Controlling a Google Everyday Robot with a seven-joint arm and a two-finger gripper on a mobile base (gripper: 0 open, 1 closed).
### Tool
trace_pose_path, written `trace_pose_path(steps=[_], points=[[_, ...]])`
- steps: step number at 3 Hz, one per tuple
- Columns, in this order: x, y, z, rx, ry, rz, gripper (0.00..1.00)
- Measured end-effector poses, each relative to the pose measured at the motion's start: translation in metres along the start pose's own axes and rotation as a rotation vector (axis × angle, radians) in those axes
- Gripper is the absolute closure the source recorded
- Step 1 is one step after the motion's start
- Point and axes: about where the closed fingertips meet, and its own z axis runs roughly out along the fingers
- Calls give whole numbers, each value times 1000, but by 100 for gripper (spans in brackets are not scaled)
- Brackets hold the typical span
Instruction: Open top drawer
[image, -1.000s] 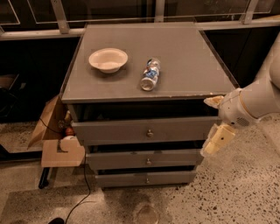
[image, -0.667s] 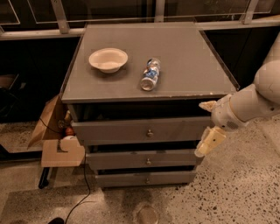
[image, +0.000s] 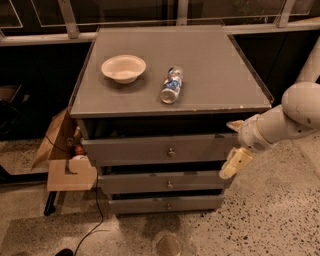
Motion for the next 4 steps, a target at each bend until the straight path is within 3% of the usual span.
trace_pose_path(steps=[2,4], points=[[10,-20,16,36,-61,-19,0],[7,-41,40,24,-64,-69,0]])
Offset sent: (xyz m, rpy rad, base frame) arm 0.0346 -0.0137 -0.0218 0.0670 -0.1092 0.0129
